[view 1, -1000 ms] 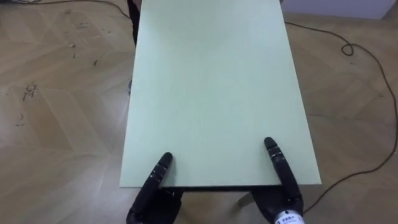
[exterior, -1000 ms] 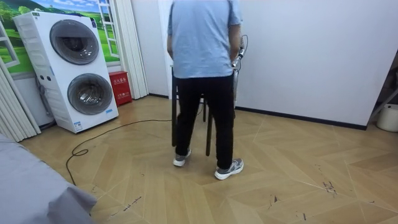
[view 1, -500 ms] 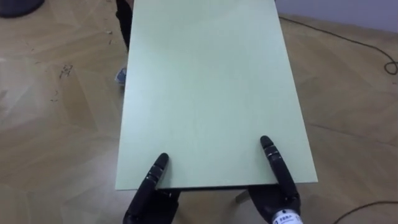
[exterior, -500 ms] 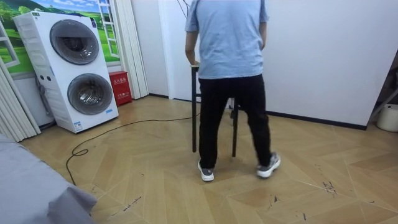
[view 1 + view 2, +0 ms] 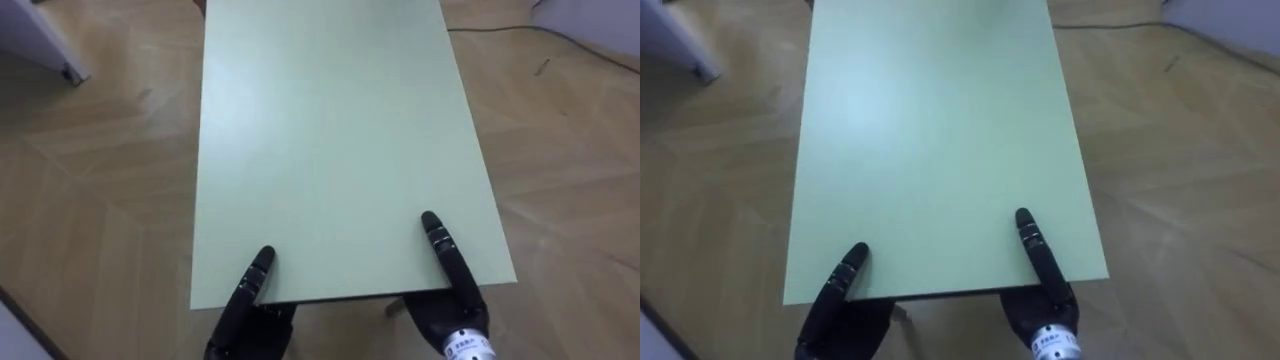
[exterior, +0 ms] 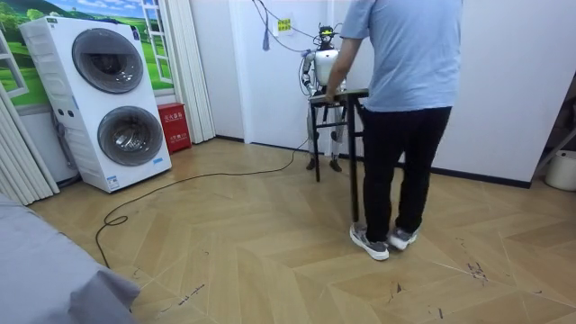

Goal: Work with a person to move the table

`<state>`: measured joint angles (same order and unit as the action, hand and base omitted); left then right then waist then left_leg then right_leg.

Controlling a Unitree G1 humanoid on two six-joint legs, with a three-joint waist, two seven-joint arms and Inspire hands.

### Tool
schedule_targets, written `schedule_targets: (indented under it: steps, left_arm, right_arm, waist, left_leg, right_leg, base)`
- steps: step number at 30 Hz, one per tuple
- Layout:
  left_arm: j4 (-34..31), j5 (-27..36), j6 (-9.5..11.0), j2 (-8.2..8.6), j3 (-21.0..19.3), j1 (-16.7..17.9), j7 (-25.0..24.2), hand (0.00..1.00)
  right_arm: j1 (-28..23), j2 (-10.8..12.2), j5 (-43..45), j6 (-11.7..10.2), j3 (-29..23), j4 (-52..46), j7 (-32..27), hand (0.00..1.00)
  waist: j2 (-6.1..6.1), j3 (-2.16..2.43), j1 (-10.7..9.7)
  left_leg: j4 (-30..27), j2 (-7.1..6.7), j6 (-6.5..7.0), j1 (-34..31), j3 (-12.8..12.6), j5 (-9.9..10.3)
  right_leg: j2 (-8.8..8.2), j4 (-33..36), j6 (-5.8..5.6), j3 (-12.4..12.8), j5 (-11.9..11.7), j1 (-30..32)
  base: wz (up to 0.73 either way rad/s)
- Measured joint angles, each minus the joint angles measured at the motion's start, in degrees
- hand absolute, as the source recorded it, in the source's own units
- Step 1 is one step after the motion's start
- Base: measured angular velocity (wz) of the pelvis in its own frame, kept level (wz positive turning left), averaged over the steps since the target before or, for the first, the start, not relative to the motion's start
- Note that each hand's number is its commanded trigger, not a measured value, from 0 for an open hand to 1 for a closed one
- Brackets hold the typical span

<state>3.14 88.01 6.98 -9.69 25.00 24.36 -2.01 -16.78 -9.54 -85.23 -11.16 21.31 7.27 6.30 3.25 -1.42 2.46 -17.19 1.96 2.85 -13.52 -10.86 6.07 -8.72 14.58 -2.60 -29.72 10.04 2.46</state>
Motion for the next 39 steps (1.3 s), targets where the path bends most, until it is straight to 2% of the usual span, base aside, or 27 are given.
schedule_targets:
  steps: [2, 6, 8, 9, 11, 14, 15, 17, 20, 24, 26, 27, 28, 29, 30, 31, 32, 33, 34, 35, 36, 37, 38, 39]
  left_arm:
    - [0.1, 0.2, 0.1, -0.08, 0.0, 0.7, 0.0, 1.00]
    - [0.1, 0.2, 0.6, -0.64, 0.0, 0.8, 0.1, 1.00]
    - [0.1, 0.1, 0.6, -1.07, 0.3, 0.9, 0.1, 1.00]
    - [0.1, 0.1, 0.6, -1.27, 0.3, 0.9, 0.1, 1.00]
    - [0.0, 0.1, 1.0, -1.66, 0.8, 0.7, 0.1, 1.00]
    - [-0.3, 0.2, 1.9, -1.72, 1.3, 0.7, 0.1, 1.00]
    - [-0.5, 0.3, 2.0, -1.79, 1.3, 0.7, 0.1, 1.00]
    - [-1.2, 0.3, 2.3, -2.08, 1.2, 0.7, 0.1, 1.00]
    - [-1.5, 0.3, 2.3, -2.35, 1.0, 0.7, 0.1, 1.00]
    - [-1.7, 0.7, 2.3, -2.88, 1.0, 0.7, 0.1, 1.00]
    - [-1.7, 0.8, 2.3, -2.92, 1.2, 0.7, 0.2, 1.00]
    - [-1.7, 0.8, 2.3, -2.87, 1.2, 0.7, 0.2, 1.00]
    - [-1.7, 0.8, 2.3, -2.86, 1.2, 0.7, 0.2, 1.00]
    - [-1.7, 1.2, 2.4, -2.81, 1.2, 0.6, 0.2, 1.00]
    - [-1.7, 1.2, 2.5, -2.55, 1.0, 0.6, 0.2, 1.00]
    - [-1.8, 1.4, 2.7, -2.67, 1.1, 0.7, 0.3, 1.00]
    - [-1.8, 1.5, 2.7, -2.55, 1.2, 0.6, 0.4, 1.00]
    - [-1.8, 1.5, 2.7, -2.44, 1.2, 0.6, 0.4, 1.00]
    - [-1.8, 1.5, 2.7, -2.13, 1.1, 0.4, 0.8, 1.00]
    - [-1.8, 1.5, 2.5, -2.22, 1.1, -0.1, 1.1, 1.00]
    - [-1.8, 1.5, 2.5, -2.19, 1.0, -0.3, 1.3, 1.00]
    - [-1.8, 1.5, 2.5, -2.00, 1.2, -0.7, 1.5, 1.00]
    - [-1.8, 1.3, 2.5, -1.31, 1.2, -0.9, 1.7, 1.00]
    - [-1.8, 1.2, 2.5, -1.17, 1.2, -0.9, 1.7, 1.00]
  right_arm:
    - [-0.1, -0.1, 0.3, 0.0, 0.6, 0.0, -0.7, 1.00]
    - [-0.8, 0.5, 0.4, 0.0, 0.6, 0.0, -0.7, 1.00]
    - [-1.7, 1.2, 0.3, 0.0, 0.4, 0.0, -0.7, 1.00]
    - [-1.7, 1.2, 0.1, 0.1, 0.4, 0.0, -0.7, 1.00]
    - [-1.7, 1.2, 0.0, 0.0, 0.5, 0.0, -0.7, 1.00]
    - [-1.2, 0.7, -0.2, 0.0, 0.5, 0.0, -0.7, 1.00]
    - [-1.1, 0.7, -0.1, 0.0, 0.5, 0.0, -0.7, 1.00]
    - [-0.4, 0.7, 0.1, -0.2, 0.7, 0.0, -0.7, 1.00]
    - [0.0, 0.7, 0.0, -0.2, 0.9, 0.1, -0.7, 1.00]
    - [0.0, 0.9, -0.1, -0.2, 1.1, 0.3, -0.7, 1.00]
    - [0.0, 0.7, -0.2, -0.2, 1.1, 0.3, -0.7, 1.00]
    - [0.0, 0.6, -0.2, -0.2, 1.1, 0.3, -0.7, 1.00]
    - [0.1, 0.6, -0.1, -0.2, 1.1, 0.3, -0.7, 1.00]
    - [0.4, 0.6, 0.0, -0.1, 1.0, 0.4, -0.7, 1.00]
    - [0.9, 0.5, 0.1, 0.1, 1.0, 0.6, -0.7, 1.00]
    - [1.3, 0.9, 0.2, 0.3, 1.1, 0.9, -1.1, 1.00]
    - [1.5, 0.9, 0.2, 0.3, 1.2, 0.7, -1.2, 1.00]
    - [1.7, 0.7, 0.2, 0.3, 1.2, 0.6, -1.3, 1.00]
    - [1.9, 0.2, 0.3, 0.4, 0.9, 0.6, -1.7, 1.00]
    - [1.7, 0.7, 0.5, 0.5, 0.7, 0.6, -1.9, 1.00]
    - [1.7, 0.8, 0.5, 0.5, 0.5, 0.5, -1.9, 1.00]
    - [1.8, 0.8, 0.5, 0.6, 0.0, 0.4, -1.9, 1.00]
    - [1.9, 0.5, 0.4, 0.6, -0.2, 0.3, -1.9, 1.00]
    - [2.0, 0.4, 0.4, 0.6, -0.2, 0.3, -1.8, 1.00]
  waist:
    - [-0.15, -0.09, 0.0]
    - [-0.91, -0.58, -0.6]
    - [-1.62, -0.67, -1.3]
    - [-1.85, -0.72, -1.5]
    - [-2.49, -0.66, -2.2]
    - [-2.59, -0.60, -1.8]
    - [-2.60, -0.59, -1.7]
    - [-2.77, -0.62, -0.3]
    - [-2.86, -0.62, 0.5]
    - [-2.98, -0.65, 0.9]
    - [-3.34, -0.54, 1.0]
    - [-3.38, -0.51, 1.0]
    - [-3.44, -0.45, 1.0]
    - [-3.87, -0.32, 0.4]
    - [-4.33, -0.49, -0.4]
    - [-4.38, -0.51, -1.6]
    - [-3.76, -0.54, -1.5]
    - [-3.12, -0.59, -1.5]
    - [-2.20, -0.73, -1.9]
    - [-2.44, -0.58, -2.9]
    - [-2.50, -0.54, -3.5]
    - [-2.48, -0.53, -4.1]
    - [-2.14, -0.42, -4.0]
    - [-1.93, -0.44, -3.8]
  left_leg:
    - [-0.1, -1.01, 0.61, -0.2, 0.9, -0.4]
    - [-0.3, -3.49, 1.33, -0.9, 4.5, -0.8]
    - [-0.4, -5.63, 1.91, -1.3, 8.4, -1.4]
    - [-0.4, -6.14, 2.06, -1.5, 9.3, -1.6]
    - [-0.2, -8.13, 2.63, -1.9, 12.7, -2.8]
    - [0.7, -9.56, 3.26, -1.9, 15.3, -4.0]
    - [1.0, -9.79, 3.36, -1.9, 15.9, -4.4]
    - [1.8, -10.11, 3.43, -1.9, 16.6, -4.9]
    - [2.2, -10.87, 3.50, -1.9, 18.4, -5.4]
    - [2.9, -11.84, 3.44, -1.9, 20.9, -6.6]
    - [3.9, -12.70, 3.06, -1.9, 22.9, -7.9]
    - [4.3, -12.87, 2.68, -1.9, 23.5, -8.3]
    - [5.6, -13.14, 1.14, -1.9, 24.5, -9.3]
    - [8.5, -13.43, -4.67, -1.7, 24.0, -10.9]
    - [7.4, -12.26, -5.83, -2.3, 20.0, -9.4]
    - [-2.9, -6.38, -1.33, -3.8, 6.8, -2.1]
    - [-10.7, 0.11, -1.51, -3.8, 1.1, 4.5]
    - [-13.6, 2.66, -2.52, -4.0, 0.5, 7.0]
    - [-14.6, 2.97, -1.34, -4.6, 1.6, 9.0]
    - [-13.1, 1.12, -0.03, -4.6, 3.7, 8.7]
    - [-12.1, 0.16, 0.33, -4.6, 4.4, 7.9]
    - [-10.0, -1.71, 1.10, -4.1, 5.3, 6.4]
    - [-8.2, -3.00, 1.60, -3.7, 5.6, 5.2]
    - [-7.7, -3.33, 1.78, -3.6, 5.7, 4.8]
  right_leg:
    - [-0.83, 1.7, -0.54, 1.3, 0.9, 0.1]
    - [-2.15, 3.6, -1.52, 1.2, 2.7, 0.1]
    - [-2.25, 4.6, -2.07, 1.3, 4.3, -0.3]
    - [-2.22, 5.0, -1.95, 1.5, 4.6, -0.3]
    - [-0.28, 4.5, -1.14, 5.9, 5.4, -0.1]
    - [1.75, 2.5, -0.72, 9.4, 5.3, -0.9]
    - [2.13, 1.9, -0.44, 9.8, 5.1, -1.1]
    - [3.65, 0.4, 0.20, 13.1, 4.6, -1.1]
    - [4.99, -0.9, 1.09, 15.5, 4.2, -1.6]
    - [5.84, -2.0, 1.75, 15.5, 3.7, -2.3]
    - [6.02, -2.6, 1.99, 14.6, 3.6, -2.6]
    - [6.24, -3.0, 2.09, 14.6, 3.3, -2.7]
    - [6.49, -3.9, 2.33, 14.7, 2.7, -2.8]
    - [5.41, -5.6, 2.55, 13.9, 1.5, -2.9]
    - [4.14, -6.3, 2.80, 11.5, 0.9, -3.3]
    - [3.93, -6.1, 2.63, 9.2, 0.9, -3.8]
    - [4.30, -3.4, 2.42, 8.1, 2.4, -3.4]
    - [4.58, -1.2, 2.21, 7.6, 3.6, -3.0]
    - [4.72, 2.7, 1.45, 7.4, 5.6, -1.9]
    - [4.52, 3.2, 0.87, 7.9, 6.2, -1.3]
    - [4.23, 3.0, 0.84, 8.7, 6.1, -1.3]
    - [3.26, 2.8, 0.58, 9.9, 5.9, -1.3]
    - [2.43, 2.8, 0.02, 9.9, 5.6, -1.3]
    - [2.21, 2.7, -0.34, 9.8, 5.4, -1.3]
  base:
    - [0.35]
    - [0.59]
    - [0.85]
    - [0.89]
    - [0.88]
    - [0.62]
    - [0.40]
    - [0.25]
    - [0.30]
    - [0.40]
    - [0.53]
    - [0.57]
    - [0.63]
    - [0.71]
    - [0.91]
    - [0.84]
    - [0.74]
    - [0.57]
    - [0.80]
    - [0.90]
    - [0.99]
    - [0.69]
    - [0.52]
    - [0.30]
